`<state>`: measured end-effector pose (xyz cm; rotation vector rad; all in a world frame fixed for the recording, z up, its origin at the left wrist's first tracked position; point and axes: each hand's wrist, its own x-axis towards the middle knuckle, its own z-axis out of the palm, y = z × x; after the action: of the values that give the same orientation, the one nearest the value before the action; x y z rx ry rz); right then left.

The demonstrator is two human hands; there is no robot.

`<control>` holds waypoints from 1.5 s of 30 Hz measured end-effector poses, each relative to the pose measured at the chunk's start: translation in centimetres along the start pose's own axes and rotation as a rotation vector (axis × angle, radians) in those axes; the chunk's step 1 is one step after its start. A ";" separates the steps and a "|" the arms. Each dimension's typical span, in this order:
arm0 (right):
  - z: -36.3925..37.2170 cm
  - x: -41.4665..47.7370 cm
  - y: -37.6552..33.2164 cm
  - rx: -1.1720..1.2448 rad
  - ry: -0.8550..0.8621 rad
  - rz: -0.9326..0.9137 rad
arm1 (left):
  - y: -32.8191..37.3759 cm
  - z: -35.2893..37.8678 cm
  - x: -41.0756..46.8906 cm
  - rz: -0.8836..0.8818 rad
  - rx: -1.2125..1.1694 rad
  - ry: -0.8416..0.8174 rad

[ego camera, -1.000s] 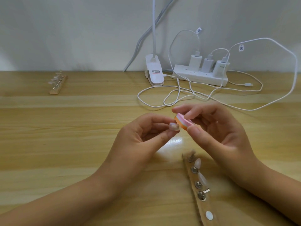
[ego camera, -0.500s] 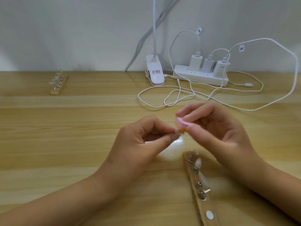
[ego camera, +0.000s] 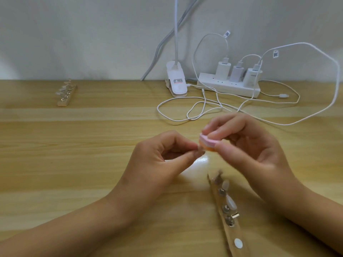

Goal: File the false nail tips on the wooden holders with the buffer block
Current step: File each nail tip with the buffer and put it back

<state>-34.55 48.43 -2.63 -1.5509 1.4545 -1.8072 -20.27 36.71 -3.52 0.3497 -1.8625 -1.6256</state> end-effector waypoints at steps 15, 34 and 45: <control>-0.1 0.0 0.4 -0.058 -0.006 -0.058 | 0.0 0.1 0.1 -0.065 -0.010 0.017; -0.6 0.6 1.2 -0.059 0.074 0.020 | 0.3 0.0 0.2 -0.104 -0.079 0.029; -1.0 0.8 1.2 -0.108 0.057 -0.046 | 0.3 -0.1 0.4 -0.138 -0.135 0.015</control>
<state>-36.07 47.74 -3.10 -1.6092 1.5783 -1.8406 -20.47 36.48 -3.14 0.4394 -1.7394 -1.8249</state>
